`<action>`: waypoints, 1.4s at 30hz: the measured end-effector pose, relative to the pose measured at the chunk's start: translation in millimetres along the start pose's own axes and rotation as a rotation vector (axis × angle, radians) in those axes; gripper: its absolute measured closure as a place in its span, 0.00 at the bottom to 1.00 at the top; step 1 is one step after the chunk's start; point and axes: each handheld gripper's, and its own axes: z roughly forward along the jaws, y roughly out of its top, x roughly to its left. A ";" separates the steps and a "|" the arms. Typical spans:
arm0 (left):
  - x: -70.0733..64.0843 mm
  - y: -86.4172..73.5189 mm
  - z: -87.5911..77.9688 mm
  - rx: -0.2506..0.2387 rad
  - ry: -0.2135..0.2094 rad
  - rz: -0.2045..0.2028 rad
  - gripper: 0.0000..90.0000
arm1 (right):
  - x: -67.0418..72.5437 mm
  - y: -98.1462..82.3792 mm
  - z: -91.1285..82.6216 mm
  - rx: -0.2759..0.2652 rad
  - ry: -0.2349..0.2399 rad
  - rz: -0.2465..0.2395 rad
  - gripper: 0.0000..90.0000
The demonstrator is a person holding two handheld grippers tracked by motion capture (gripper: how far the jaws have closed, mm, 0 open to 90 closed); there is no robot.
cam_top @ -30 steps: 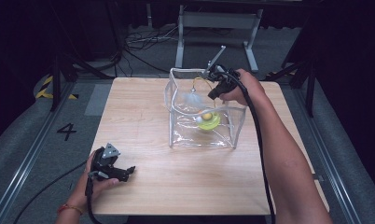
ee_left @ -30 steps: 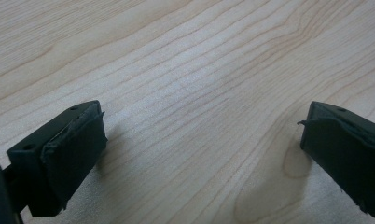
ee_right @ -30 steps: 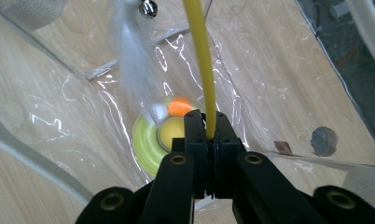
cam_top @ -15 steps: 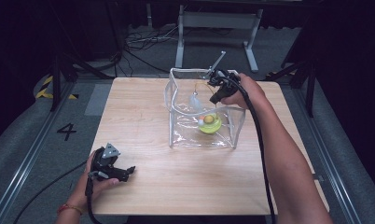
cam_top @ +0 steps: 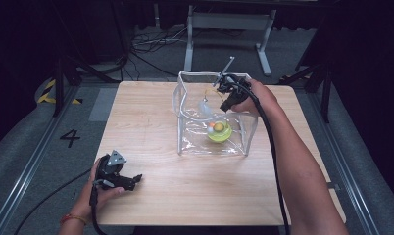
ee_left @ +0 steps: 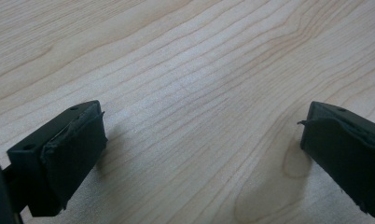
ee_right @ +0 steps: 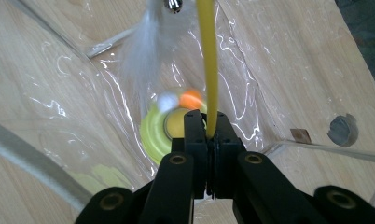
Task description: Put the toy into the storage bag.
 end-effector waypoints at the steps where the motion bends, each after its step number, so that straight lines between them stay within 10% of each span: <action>1: 0.0 0.0 0.0 0.000 0.000 0.000 0.00 | -0.3 -0.4 0.5 -0.001 0.003 -0.002 0.97; 25: 0.0 -0.2 0.3 -0.003 -0.004 -0.001 0.00 | 8.4 -23.5 -33.9 -0.173 -0.044 0.022 0.68; 42: 0.0 0.0 0.2 0.000 -0.004 -0.001 0.00 | 22.0 -74.3 -69.9 -0.297 -0.150 0.040 0.41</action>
